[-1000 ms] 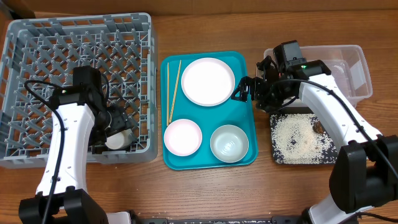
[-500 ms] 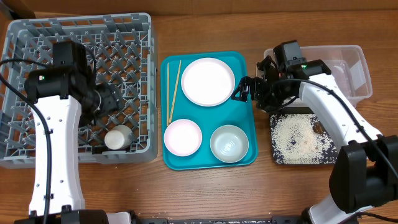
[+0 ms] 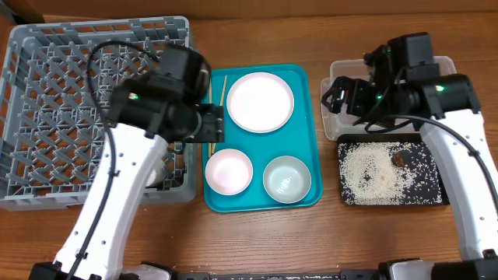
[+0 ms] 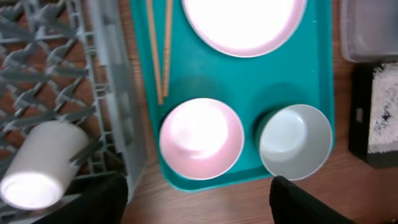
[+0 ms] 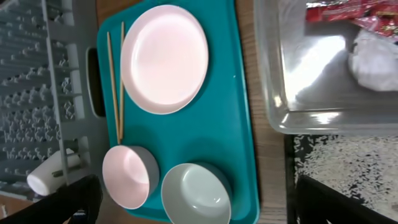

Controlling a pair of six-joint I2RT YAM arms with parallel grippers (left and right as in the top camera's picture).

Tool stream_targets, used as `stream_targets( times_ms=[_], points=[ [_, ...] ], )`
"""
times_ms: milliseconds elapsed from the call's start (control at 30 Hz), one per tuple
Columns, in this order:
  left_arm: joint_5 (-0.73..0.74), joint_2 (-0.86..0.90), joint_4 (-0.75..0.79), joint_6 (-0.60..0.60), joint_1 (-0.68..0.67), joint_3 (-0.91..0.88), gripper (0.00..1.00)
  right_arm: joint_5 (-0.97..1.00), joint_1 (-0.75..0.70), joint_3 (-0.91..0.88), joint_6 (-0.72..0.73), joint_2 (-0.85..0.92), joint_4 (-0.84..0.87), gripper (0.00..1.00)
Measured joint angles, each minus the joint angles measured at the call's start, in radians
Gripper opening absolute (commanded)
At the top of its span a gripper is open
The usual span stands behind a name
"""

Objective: Sort waste into correct bins and load items into the dishwasher
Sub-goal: 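Reach the left gripper to the pink bowl and grasp its rim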

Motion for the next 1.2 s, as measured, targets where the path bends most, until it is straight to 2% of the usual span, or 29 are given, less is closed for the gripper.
stream_targets(
  times_ms=[100, 233, 367, 567, 767, 900, 1000, 1133, 1200],
  points=[
    [0.0, 0.0, 0.063, -0.002, -0.057, -0.06, 0.8, 0.014, -0.006, 0.0, 0.0, 0.004, 0.0, 1.0],
    [0.0, -0.004, 0.213, 0.001, -0.058, -0.196, 0.9, 0.021, -0.006, 0.0, 0.0, 0.005, -0.002, 1.0],
    [0.0, 0.0, 0.381, 0.039, -0.058, -0.335, 0.93, 0.025, -0.006, 0.0, 0.001, 0.005, -0.002, 1.0],
    [0.0, 0.001, 0.467, 0.147, -0.052, -0.46, 0.88, 0.025, -0.006, 0.0, 0.0, 0.004, -0.01, 1.0],
    [0.0, 0.081, 0.488, 0.227, -0.037, -0.468, 0.85, 0.024, -0.006, 0.0, 0.0, 0.004, -0.014, 1.0],
    [0.007, 0.198, 0.511, 0.247, -0.037, -0.469, 0.75, 0.025, -0.006, 0.0, 0.0, 0.005, -0.029, 1.0],
    [0.026, 0.261, 0.52, 0.261, -0.037, -0.471, 0.62, 0.024, -0.006, 0.0, 0.0, 0.005, -0.034, 1.0],
    [0.034, 0.266, 0.521, 0.267, -0.037, -0.472, 0.34, 0.024, -0.006, 0.0, 0.0, 0.005, -0.034, 1.0],
    [0.035, 0.266, 0.522, 0.268, -0.037, -0.472, 0.27, 0.025, -0.006, 0.0, 0.001, 0.004, -0.034, 1.0]
  ],
)
